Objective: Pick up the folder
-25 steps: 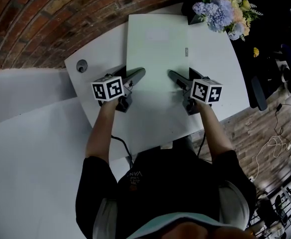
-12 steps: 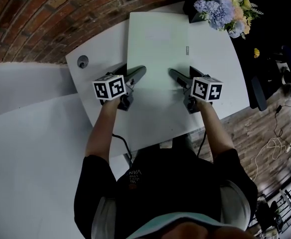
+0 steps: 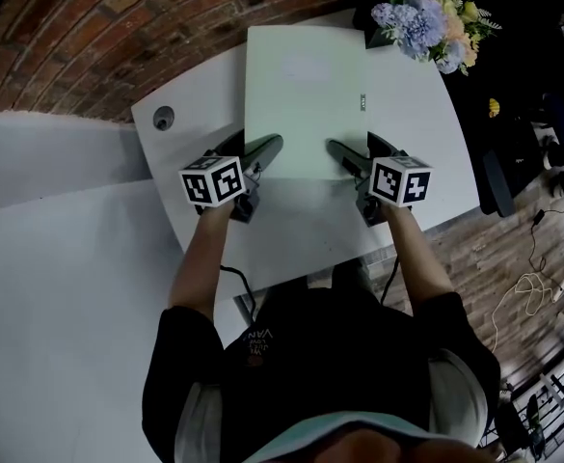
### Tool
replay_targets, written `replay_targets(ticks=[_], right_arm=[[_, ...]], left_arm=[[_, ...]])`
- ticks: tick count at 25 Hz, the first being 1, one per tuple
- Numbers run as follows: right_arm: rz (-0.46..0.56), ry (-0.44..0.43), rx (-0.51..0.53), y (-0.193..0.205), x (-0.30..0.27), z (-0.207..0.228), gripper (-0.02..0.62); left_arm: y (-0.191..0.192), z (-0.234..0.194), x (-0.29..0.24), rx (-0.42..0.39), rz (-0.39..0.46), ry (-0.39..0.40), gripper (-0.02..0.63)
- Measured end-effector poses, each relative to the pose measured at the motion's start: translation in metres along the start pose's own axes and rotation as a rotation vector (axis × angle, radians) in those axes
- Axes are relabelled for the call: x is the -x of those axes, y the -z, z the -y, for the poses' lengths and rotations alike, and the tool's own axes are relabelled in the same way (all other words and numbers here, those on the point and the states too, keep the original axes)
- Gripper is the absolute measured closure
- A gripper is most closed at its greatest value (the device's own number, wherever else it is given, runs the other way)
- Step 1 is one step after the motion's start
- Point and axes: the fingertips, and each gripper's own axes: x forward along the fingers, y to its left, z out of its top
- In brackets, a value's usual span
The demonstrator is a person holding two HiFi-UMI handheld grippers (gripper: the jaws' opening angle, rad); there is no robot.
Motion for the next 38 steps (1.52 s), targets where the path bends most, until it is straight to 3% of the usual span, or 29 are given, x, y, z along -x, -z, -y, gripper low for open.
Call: replay_targets(ticks=[8,17,28,38], right_arm=[[0.028,-0.005,0.084,-0.002,0.02,-0.023,0.201],[0.067,-0.028,0.178,-0.007,0.047,-0.056,0.209],[0.136,-0.05,0.261,-0.016,0.078,-0.096,0.216],[0.2,-0.061,0.365,-0.032,0.11,-0.122,0.219]], left_arm=[[0.002,0.017,0.027,-0.023,0.077,-0.011,0.225],[-0.007,0.046,0.066,-0.111,0.164,-0.03,0.225],[-0.015,0.073,0.108,-0.136,0.258,-0.044,0.225],[-0.03,0.108,0.137,-0.253,0.344,-0.049,0.227]])
